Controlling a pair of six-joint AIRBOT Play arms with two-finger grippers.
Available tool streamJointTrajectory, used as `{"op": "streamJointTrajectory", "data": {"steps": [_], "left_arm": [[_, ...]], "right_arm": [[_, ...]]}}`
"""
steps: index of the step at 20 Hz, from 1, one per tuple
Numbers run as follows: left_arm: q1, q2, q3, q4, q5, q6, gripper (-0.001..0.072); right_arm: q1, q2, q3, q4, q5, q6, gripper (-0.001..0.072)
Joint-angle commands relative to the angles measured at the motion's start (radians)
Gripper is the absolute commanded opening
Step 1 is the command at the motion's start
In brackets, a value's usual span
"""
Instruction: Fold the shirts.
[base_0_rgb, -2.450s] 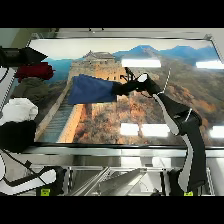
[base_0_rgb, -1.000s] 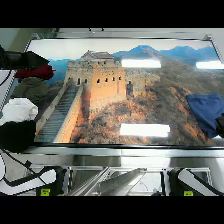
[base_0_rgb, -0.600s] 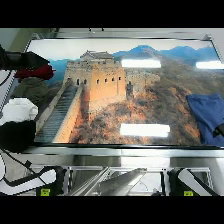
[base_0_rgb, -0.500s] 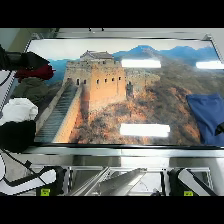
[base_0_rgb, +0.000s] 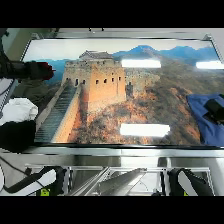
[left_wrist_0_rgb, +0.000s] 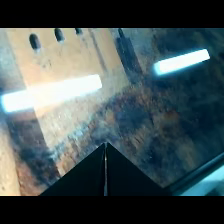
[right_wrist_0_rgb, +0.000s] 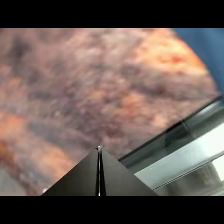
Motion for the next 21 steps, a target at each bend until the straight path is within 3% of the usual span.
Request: {"op": "streamJointTrajectory", "data": {"steps": [1,4,7,21], "left_arm": [[-0.031,0.233,-0.384,0.003,-0.045,-0.006,0.0012],[-0.092,0.491,-0.796,0.003,-0.094,-0.037,0.0012],[-0.112,0.665,-1.012,0.003,-0.097,-0.082,0.0012],[-0.112,0.859,-1.049,0.003,-0.046,-0.101,0.0013]], "right_arm": [[0.271,0.165,-0.141,0.064,-0.047,0.0,0.0021],[0.55,0.349,-0.401,0.061,-0.154,0.096,0.0021],[0.626,0.388,-0.515,0.06,-0.201,0.114,0.0022],[0.626,0.372,-0.515,0.068,-0.203,0.082,0.0021]]}}
